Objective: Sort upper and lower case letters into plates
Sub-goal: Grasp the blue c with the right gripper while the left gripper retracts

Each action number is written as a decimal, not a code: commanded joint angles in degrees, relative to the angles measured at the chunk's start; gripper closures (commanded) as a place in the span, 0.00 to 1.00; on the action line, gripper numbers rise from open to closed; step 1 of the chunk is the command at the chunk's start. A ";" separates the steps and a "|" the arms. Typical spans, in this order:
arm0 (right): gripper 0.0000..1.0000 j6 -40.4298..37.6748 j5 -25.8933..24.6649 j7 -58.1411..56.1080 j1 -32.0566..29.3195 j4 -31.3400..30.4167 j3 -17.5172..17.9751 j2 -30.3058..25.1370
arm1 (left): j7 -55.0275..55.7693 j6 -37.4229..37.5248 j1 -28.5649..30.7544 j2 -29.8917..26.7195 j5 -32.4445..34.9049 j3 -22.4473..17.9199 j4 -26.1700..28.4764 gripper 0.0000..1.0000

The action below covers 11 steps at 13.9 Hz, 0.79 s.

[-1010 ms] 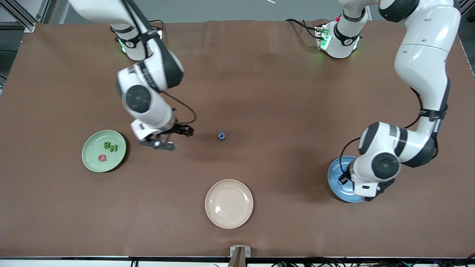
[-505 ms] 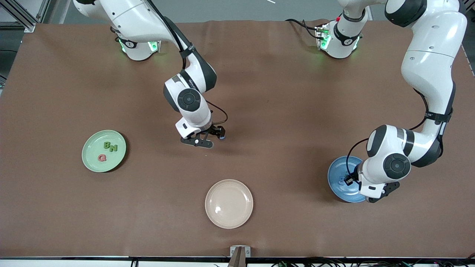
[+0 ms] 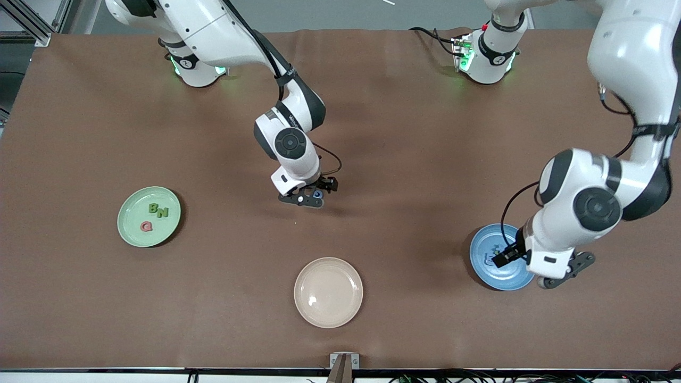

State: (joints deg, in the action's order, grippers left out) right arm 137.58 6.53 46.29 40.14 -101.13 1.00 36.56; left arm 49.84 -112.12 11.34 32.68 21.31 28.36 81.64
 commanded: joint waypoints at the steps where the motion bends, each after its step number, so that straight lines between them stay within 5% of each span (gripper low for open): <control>1: 0.14 2.60 1.21 0.20 0.82 0.67 -0.73 1.85 | -5.52 5.66 0.35 -7.44 -2.15 -0.07 1.42 0.00; 11: 0.59 4.80 0.33 0.11 0.82 0.85 -0.82 3.78 | -27.77 22.63 4.13 -24.68 -11.38 0.99 -0.78 0.00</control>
State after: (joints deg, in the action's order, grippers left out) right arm 140.94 6.52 46.32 40.38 -100.80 0.54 39.36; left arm 25.68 -91.45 13.73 10.74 11.76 28.63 79.70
